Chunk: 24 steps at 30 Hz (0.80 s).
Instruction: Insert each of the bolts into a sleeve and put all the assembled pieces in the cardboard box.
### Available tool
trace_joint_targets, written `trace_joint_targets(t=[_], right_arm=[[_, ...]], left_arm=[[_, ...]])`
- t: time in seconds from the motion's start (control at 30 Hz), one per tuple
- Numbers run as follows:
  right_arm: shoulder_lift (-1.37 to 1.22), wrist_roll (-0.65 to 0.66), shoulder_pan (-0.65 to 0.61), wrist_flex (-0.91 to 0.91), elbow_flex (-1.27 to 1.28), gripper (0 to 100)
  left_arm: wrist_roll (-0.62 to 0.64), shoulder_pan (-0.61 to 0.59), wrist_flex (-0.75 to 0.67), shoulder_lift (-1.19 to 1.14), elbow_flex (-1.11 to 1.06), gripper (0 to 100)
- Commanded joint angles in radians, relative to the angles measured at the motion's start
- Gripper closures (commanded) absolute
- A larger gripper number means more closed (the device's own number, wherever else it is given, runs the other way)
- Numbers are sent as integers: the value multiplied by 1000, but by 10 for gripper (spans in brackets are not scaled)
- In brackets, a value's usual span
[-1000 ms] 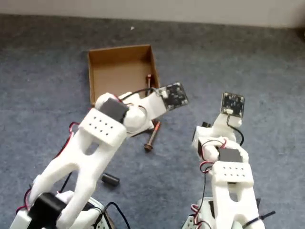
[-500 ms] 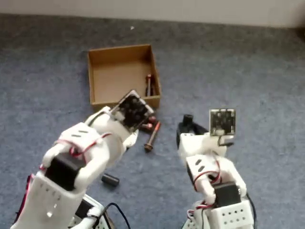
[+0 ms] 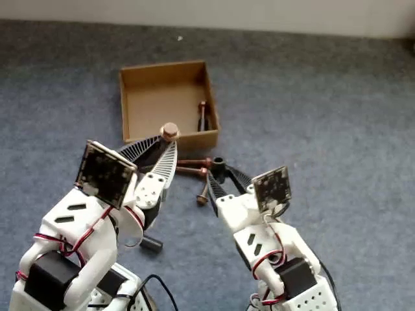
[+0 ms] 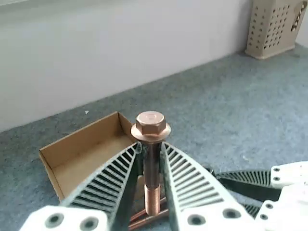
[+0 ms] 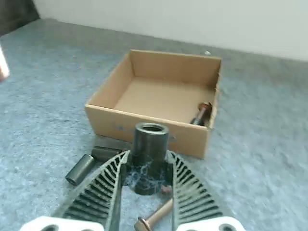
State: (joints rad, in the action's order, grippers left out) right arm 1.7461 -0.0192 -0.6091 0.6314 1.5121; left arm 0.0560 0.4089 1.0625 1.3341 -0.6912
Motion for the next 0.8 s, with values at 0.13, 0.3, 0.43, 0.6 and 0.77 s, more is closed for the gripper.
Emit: trace_joint_targets(t=[0.13,0.3,0.43,0.6,0.77], right_arm=[[90,72,-93,-108,58,993],[90,84,-130,-197,96,993],[90,84,-157,-248,110,993],[90,84,-156,-269,108,993],[90,84,-157,-269,108,993]], left_arm=[[164,4,-78,15,5,995],[178,59,-78,15,-19,995],[175,104,-129,15,-82,995],[175,107,-187,15,-145,995],[173,105,-193,15,-150,995]])
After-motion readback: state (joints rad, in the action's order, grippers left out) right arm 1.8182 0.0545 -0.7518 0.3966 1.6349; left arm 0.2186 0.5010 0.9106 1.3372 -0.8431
